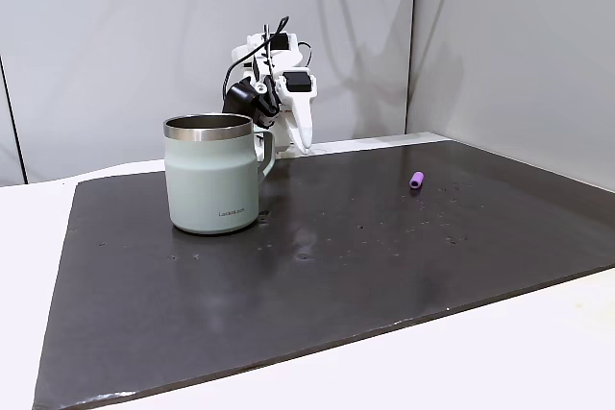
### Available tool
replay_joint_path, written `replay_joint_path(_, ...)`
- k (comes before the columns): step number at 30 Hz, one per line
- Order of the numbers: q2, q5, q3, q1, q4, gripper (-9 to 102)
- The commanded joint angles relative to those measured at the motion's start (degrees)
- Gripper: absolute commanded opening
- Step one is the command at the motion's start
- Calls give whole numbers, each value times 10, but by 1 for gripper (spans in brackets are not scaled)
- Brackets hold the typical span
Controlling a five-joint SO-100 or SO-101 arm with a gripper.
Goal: Grasp a pengrip and put it in the cup.
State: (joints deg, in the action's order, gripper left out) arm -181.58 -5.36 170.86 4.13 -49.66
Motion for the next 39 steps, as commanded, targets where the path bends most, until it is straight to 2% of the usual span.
replay_joint_path(1,-5,-37,-7,-27,9,0)
replay_joint_path(12,-5,-62,-14,-45,13,0)
replay_joint_path(19,18,-154,-210,-156,-94,0)
replay_joint_path(25,178,-169,-431,-260,-192,0)
replay_joint_path(32,446,-166,-658,-311,-309,1)
replay_joint_path(39,652,-127,-802,-403,-419,4)
